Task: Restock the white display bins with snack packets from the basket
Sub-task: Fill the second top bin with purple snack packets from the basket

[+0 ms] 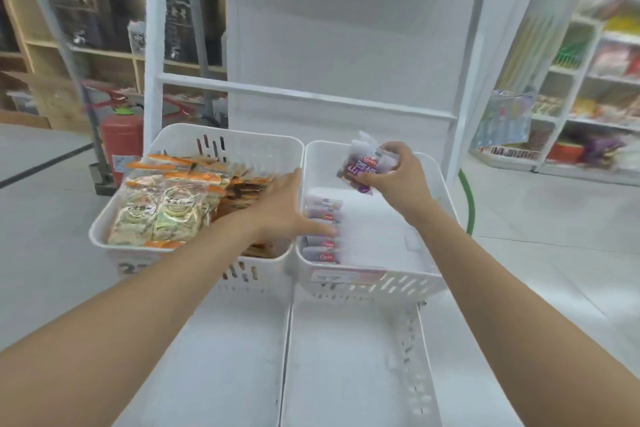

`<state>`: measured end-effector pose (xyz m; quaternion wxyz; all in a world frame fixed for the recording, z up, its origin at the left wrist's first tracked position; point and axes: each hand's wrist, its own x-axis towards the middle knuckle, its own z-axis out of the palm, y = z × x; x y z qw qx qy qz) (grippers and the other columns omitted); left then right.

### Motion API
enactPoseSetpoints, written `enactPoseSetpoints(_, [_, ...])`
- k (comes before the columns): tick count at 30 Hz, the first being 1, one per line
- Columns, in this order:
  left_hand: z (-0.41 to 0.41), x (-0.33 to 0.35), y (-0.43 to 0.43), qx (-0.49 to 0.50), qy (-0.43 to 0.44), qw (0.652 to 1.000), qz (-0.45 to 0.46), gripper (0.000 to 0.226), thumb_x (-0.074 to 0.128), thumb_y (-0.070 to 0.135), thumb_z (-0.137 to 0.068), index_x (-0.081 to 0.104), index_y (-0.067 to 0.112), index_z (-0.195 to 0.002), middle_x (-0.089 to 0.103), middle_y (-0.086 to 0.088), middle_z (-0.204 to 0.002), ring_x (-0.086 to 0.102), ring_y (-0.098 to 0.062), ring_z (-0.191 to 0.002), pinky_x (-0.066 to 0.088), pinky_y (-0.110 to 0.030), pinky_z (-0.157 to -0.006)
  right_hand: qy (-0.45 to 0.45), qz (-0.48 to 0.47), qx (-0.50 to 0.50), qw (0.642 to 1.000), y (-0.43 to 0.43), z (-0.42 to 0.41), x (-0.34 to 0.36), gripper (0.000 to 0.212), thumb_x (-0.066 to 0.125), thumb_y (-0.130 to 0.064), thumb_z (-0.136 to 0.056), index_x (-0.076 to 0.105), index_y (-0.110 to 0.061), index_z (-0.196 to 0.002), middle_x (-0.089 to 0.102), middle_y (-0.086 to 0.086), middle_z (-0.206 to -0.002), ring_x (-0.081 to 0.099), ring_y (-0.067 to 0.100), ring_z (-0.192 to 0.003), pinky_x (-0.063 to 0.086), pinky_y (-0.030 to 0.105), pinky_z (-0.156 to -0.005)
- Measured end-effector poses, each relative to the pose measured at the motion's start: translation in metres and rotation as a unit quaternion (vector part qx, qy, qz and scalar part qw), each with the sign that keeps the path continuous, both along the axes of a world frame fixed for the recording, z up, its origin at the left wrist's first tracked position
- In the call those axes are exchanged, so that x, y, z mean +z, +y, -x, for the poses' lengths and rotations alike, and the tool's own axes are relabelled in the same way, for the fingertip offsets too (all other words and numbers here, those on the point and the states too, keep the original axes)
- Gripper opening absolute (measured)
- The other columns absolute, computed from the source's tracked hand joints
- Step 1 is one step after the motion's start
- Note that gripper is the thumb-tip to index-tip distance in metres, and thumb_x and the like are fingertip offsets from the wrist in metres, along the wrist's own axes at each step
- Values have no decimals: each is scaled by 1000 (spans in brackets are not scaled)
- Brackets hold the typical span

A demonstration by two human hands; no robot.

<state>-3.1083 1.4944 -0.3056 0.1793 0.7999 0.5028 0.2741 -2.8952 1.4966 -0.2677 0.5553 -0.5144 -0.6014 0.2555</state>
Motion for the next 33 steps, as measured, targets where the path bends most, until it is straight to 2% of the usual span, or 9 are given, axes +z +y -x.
enactPoseSetpoints(4, [4, -37, 29, -29, -1, 1000, 2, 142, 77, 82, -45, 1, 31, -155, 8, 12, -162, 12, -16, -149, 17, -46, -121, -108, 6, 7, 994, 54, 19, -36, 51, 82, -2, -72, 54, -12, -114, 59, -3, -98, 58, -2, -77, 37, 1, -59])
enactPoseSetpoints(6, [5, -43, 33, -46, -49, 998, -17, 137, 77, 82, -45, 9, 33, -154, 23, 9, -159, 23, -18, -147, 26, -48, -117, -171, 82, 84, 978, 74, 25, -51, 47, 77, -12, -80, 56, -13, -121, 60, 2, -112, 58, 15, -96, 41, 10, -74])
enactPoseSetpoints(9, [1, -43, 30, -63, -102, 992, -33, 114, 82, 69, -50, 29, 35, -145, 43, 12, -144, 40, -13, -135, 35, -46, -111, -87, 234, 187, 950, 84, 25, -53, 27, 55, -29, -96, 56, -21, -122, 62, -5, -106, 58, 11, -95, 46, 25, -79])
enactPoseSetpoints(15, [1, -41, 22, -38, -74, 996, 5, 134, 78, 74, -49, 7, 30, -155, 15, 13, -161, 14, -15, -148, 21, -44, -120, -113, 206, 172, 957, 85, 24, -67, 61, 57, -37, -96, 27, -34, -149, 38, -8, -137, 45, 17, -129, 38, 33, -105])
enactPoseSetpoints(19, [1, -31, 11, -35, -70, 997, 9, 130, 82, 67, -58, 10, 22, -156, 21, 5, -161, 20, -13, -146, 21, -33, -118, -153, 135, 101, 974, 60, 18, -58, 76, 64, -44, -90, 21, -36, -151, 24, -4, -156, 26, 17, -144, 24, 38, -118])
enactPoseSetpoints(23, [2, -21, -26, 61, -28, 997, -46, 84, 78, 45, -78, 38, 15, -146, 43, -10, -149, 37, -25, -136, 31, -30, -107, -155, 26, 17, 987, -13, 25, -48, 65, 69, -27, -88, 37, -31, -144, 38, -4, -147, 45, 14, -125, 39, 29, -104])
enactPoseSetpoints(27, [6, -33, -94, 88, -39, 991, -90, 39, 80, 34, -77, 61, 18, -108, 59, -2, -101, 56, -22, -94, 47, -36, -81, -140, -43, -21, 989, -117, 40, -54, 44, 66, -13, -84, 56, -22, -125, 56, -7, -114, 59, 5, -84, 48, 17, -78])
enactPoseSetpoints(30, [10, -57, -162, 75, -42, 996, -34, 31, 78, 32, -80, 60, 19, -101, 55, 5, -91, 49, -14, -78, 41, -30, -70, -151, 2, -1, 989, -191, 46, -78, 33, 65, -9, -84, 61, -17, -115, 61, -6, -105, 55, -1, -70, 44, 10, -66])
enactPoseSetpoints(33, [20, -102, -223, 77, -49, 993, 75, 29, 77, 32, -82, 59, 22, -102, 54, 8, -92, 54, -16, -82, 41, -28, -69, -235, 157, 86, 955, -245, 35, -123, 33, 69, -16, -85, 61, -17, -117, 60, -1, -106, 57, 12, -79, 46, 17, -74])
